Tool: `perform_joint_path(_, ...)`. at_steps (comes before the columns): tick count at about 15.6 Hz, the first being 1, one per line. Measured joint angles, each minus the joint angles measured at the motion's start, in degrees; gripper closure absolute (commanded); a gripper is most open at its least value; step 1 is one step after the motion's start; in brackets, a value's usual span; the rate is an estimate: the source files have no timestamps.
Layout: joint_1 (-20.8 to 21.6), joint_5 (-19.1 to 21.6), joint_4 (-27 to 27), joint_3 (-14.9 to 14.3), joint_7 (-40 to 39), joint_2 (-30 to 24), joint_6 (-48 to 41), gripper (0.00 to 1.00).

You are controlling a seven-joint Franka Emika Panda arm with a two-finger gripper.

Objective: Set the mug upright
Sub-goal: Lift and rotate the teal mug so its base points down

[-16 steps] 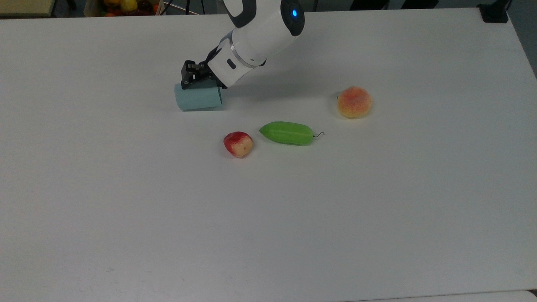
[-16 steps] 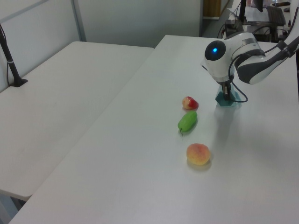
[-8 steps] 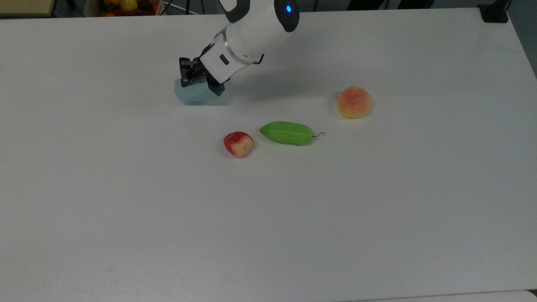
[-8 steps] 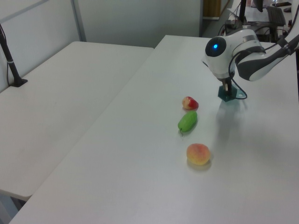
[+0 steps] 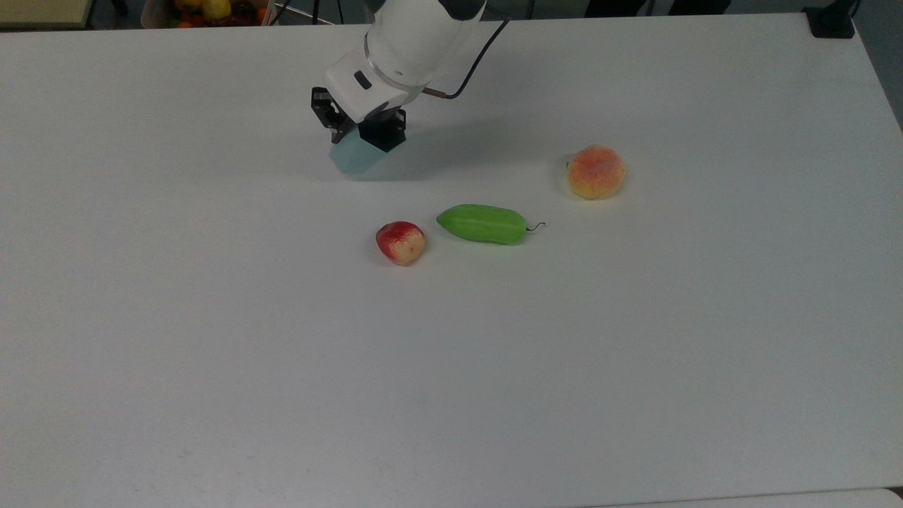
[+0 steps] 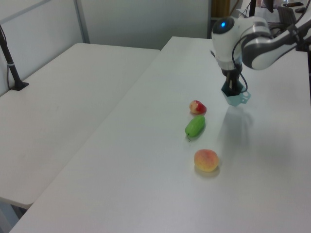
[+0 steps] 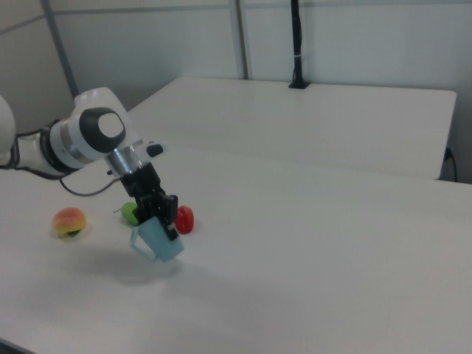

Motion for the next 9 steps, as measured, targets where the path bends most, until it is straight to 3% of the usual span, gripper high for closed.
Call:
perform_joint_path(5,-0.32,14.41,3.35,-0.02,-6.62,-1.14,0.0,1.0)
perform_joint_path(9,-0.56,27.34,3.33,-1.82,-24.74,-0.86,-0.01,1.0)
